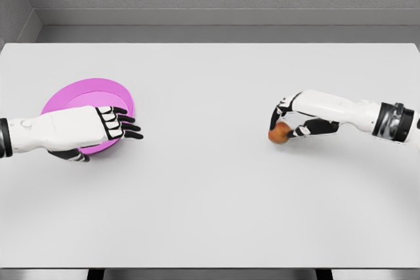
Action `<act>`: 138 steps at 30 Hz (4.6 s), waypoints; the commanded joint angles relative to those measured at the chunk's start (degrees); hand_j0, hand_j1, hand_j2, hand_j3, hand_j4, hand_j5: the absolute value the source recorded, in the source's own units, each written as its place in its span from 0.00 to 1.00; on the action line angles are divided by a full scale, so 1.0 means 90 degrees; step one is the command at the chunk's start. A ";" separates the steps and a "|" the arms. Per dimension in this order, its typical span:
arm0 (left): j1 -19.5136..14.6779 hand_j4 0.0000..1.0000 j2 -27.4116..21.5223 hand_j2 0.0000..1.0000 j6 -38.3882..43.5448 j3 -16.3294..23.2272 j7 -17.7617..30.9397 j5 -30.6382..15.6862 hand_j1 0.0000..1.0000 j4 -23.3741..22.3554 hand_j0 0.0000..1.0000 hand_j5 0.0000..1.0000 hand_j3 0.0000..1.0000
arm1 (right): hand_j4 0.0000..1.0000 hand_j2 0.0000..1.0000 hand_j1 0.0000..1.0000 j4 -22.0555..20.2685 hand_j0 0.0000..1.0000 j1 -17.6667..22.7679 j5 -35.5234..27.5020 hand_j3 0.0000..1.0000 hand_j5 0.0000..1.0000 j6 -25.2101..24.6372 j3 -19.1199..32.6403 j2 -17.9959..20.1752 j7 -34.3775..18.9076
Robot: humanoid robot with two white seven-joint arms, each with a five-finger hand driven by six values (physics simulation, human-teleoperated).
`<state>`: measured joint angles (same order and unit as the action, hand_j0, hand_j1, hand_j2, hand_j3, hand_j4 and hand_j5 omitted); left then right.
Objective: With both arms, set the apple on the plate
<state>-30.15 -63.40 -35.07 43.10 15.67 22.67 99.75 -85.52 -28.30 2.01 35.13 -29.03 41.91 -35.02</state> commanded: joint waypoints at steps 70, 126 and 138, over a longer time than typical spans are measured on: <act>-0.2734 1.00 0.4153 1.00 0.0008 0.2896 0.0710 0.0333 1.00 -0.1640 1.00 1.00 1.00 | 1.00 1.00 1.00 0.1670 1.00 0.0253 0.0186 1.00 1.00 -0.0014 0.1360 0.0763 0.0002; -0.2724 0.89 0.4798 0.89 0.0008 0.3082 0.0710 0.1134 0.89 -0.2548 0.89 0.89 0.89 | 1.00 1.00 1.00 0.1690 1.00 0.0244 0.0245 1.00 1.00 -0.0014 0.1360 0.0724 0.0002; -0.2734 0.80 0.4827 0.80 0.0008 0.3121 0.0720 0.1163 0.80 -0.2529 0.80 0.80 0.80 | 1.00 1.00 1.00 0.1680 1.00 0.0253 0.0245 1.00 1.00 -0.0014 0.1360 0.0744 0.0002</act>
<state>-54.67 -20.04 -35.09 71.08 22.12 33.32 76.98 -70.36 -26.02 4.64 35.16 -16.80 48.53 -35.02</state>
